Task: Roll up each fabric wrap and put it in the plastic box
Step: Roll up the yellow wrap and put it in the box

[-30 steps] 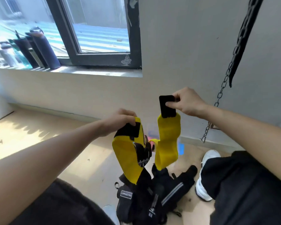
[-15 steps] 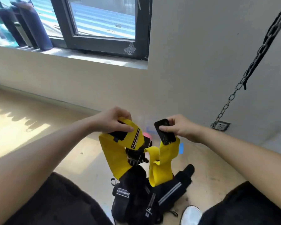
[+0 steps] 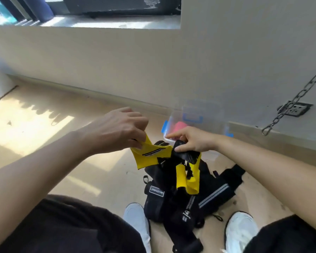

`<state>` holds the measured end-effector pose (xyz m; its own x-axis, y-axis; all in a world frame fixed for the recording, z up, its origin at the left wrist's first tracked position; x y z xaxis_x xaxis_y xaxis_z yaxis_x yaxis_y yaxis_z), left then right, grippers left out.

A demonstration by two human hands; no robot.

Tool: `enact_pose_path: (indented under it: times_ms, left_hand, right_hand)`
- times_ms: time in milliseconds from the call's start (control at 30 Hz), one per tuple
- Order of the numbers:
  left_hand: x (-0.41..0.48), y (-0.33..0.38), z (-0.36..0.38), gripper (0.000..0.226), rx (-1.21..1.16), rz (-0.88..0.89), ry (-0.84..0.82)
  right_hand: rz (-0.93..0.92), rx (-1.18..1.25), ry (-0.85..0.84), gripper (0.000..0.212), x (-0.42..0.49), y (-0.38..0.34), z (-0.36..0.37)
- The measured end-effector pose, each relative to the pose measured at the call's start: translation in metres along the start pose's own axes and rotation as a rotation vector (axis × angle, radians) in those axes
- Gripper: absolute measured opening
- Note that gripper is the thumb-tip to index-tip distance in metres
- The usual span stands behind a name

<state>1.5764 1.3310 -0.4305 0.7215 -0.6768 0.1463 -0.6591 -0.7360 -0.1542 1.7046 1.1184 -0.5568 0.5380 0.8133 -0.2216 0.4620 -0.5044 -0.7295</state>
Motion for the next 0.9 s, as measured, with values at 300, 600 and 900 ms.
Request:
enact_pose_path:
  times_ms: [300,600,900]
  left_hand:
    - [-0.02,-0.014,0.004,0.014,0.043,-0.043,0.027]
    - [-0.045,-0.01,0.006,0.015,0.129,-0.045,-0.002]
    - [-0.059,-0.007,0.014,0.028,-0.011,-0.261,-0.028]
  right_hand:
    - [0.037,0.068,-0.156,0.072,0.017,0.005,0.026]
    - [0.206,0.272,-0.205,0.059,0.057,0.027,0.007]
    - [0.124,0.251,-0.405,0.04,0.087,0.001,0.053]
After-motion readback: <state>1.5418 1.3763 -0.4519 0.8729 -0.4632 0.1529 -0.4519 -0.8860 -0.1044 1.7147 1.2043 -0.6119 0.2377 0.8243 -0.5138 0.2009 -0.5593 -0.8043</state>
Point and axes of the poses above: each hand's wrist, its own x-axis towards the middle knuckle, its own z-axis out of the palm, y = z × x, the point moved 2 cm from there along x, towards the middle knuckle, and after that the axes turned 8 degrees about y, right-handed, at the moved point
